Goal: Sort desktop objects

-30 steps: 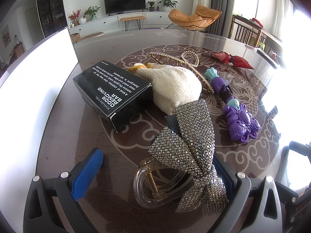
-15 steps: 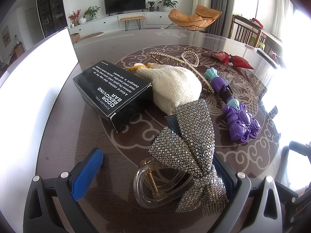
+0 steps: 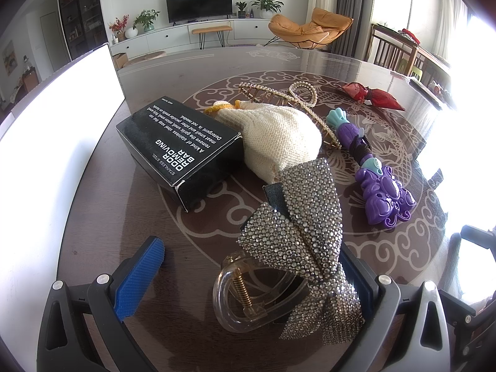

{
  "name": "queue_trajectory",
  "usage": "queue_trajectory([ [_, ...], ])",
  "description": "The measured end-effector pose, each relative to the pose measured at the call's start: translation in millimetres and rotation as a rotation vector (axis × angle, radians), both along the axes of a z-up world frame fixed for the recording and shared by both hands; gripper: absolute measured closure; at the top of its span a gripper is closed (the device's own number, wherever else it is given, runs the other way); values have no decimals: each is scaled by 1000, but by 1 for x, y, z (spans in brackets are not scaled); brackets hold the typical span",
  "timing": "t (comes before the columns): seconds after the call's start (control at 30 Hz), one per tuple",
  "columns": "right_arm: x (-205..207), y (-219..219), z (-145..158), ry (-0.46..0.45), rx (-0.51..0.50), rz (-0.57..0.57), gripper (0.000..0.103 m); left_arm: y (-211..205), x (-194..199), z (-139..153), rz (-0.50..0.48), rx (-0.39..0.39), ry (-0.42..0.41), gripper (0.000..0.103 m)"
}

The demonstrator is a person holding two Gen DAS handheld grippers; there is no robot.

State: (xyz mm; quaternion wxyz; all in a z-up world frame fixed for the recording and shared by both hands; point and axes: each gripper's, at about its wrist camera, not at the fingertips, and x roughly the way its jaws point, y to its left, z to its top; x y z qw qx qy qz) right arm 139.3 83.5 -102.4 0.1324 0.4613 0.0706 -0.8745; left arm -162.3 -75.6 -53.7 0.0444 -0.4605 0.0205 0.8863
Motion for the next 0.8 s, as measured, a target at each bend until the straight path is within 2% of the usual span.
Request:
queue_trajectory([
  [0.8,0,0,0,0,0,0,0,0,0,0,0,0,0,0],
])
